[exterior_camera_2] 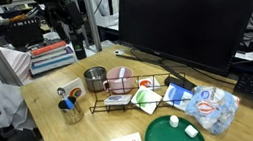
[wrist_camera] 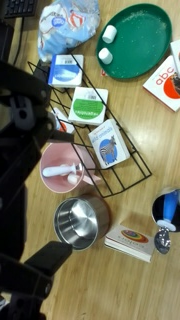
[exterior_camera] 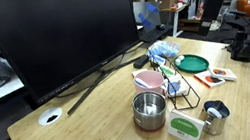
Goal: Move the tin to the right
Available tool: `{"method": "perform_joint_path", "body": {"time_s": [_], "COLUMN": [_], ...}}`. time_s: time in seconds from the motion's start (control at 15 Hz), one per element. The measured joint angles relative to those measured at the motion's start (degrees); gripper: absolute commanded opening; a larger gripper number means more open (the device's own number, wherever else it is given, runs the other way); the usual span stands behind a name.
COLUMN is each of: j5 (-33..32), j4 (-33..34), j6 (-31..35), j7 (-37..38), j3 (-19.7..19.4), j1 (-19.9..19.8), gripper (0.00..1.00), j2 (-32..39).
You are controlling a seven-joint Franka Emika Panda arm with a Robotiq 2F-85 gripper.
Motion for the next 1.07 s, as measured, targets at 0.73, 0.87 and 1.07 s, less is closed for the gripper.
{"method": "perform_joint_path", "body": {"time_s": [0.73, 0.87, 1.07], "j5": [1.32, 1.33, 1.34], "j4": [10.86, 12.14, 12.33], "j6": [9.09, 9.09, 9.06], "j7": [0.31, -0.32, -0.53], "j3": [4.81, 4.77, 4.76], "j1": [6.02, 6.12, 6.13], "gripper": [1.00, 1.00, 1.00], "j2": [23.51, 25.01, 24.74]}}
